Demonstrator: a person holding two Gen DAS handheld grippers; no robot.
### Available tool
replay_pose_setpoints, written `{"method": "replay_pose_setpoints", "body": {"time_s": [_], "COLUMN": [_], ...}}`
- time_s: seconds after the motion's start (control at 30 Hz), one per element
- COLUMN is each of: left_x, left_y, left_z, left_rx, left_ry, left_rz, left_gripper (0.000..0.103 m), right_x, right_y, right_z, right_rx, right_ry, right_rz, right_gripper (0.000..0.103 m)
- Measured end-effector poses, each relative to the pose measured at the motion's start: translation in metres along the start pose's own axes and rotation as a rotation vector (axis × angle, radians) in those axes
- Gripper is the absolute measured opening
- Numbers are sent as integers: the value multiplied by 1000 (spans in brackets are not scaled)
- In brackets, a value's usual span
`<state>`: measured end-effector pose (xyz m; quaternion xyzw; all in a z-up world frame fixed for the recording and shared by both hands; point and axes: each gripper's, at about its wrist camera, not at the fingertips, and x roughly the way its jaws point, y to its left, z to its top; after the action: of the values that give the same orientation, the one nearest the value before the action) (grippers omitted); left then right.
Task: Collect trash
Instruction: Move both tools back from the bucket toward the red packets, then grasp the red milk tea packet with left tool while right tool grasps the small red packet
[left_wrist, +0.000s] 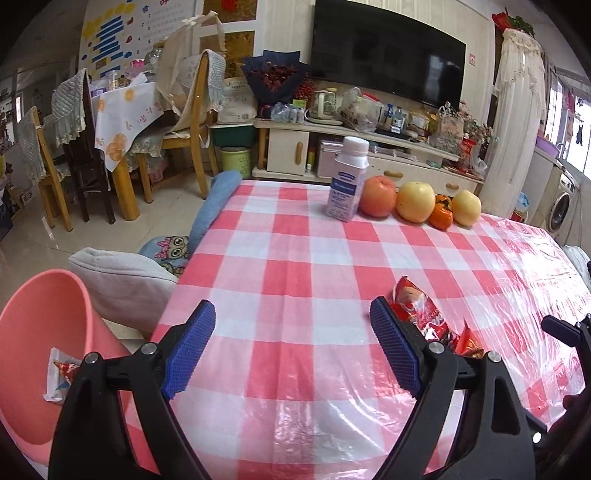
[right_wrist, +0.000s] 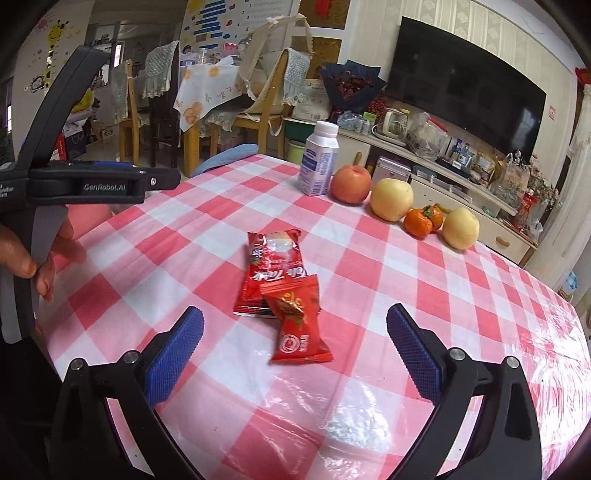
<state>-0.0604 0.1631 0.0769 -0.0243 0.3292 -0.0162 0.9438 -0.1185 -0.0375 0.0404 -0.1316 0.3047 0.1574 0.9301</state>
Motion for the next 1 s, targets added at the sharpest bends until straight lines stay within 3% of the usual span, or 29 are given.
{"method": "replay_pose_setpoints", "body": {"time_s": [0.4,0.6,0.83,1.0], "left_x": [14,22,29,39], "left_y": [-34,-46,-54,-62], "left_z": [-6,-9,-7,-4], "left_rx": [33,53,11,-15], "left_ry": [52,90,137,169], "left_rz": [-34,-47,-106,-150], "left_gripper": [86,86,86,86], "right_x": [4,11,22,28], "right_y": [-32,-42,-69,-72], "right_z": [-6,-8,-5,-2], "right_rx": [41,49,188,211], "right_ry": [9,45,92,100], "right_rz": [-34,-7,115,180], "right_gripper": [98,98,98,98]}}
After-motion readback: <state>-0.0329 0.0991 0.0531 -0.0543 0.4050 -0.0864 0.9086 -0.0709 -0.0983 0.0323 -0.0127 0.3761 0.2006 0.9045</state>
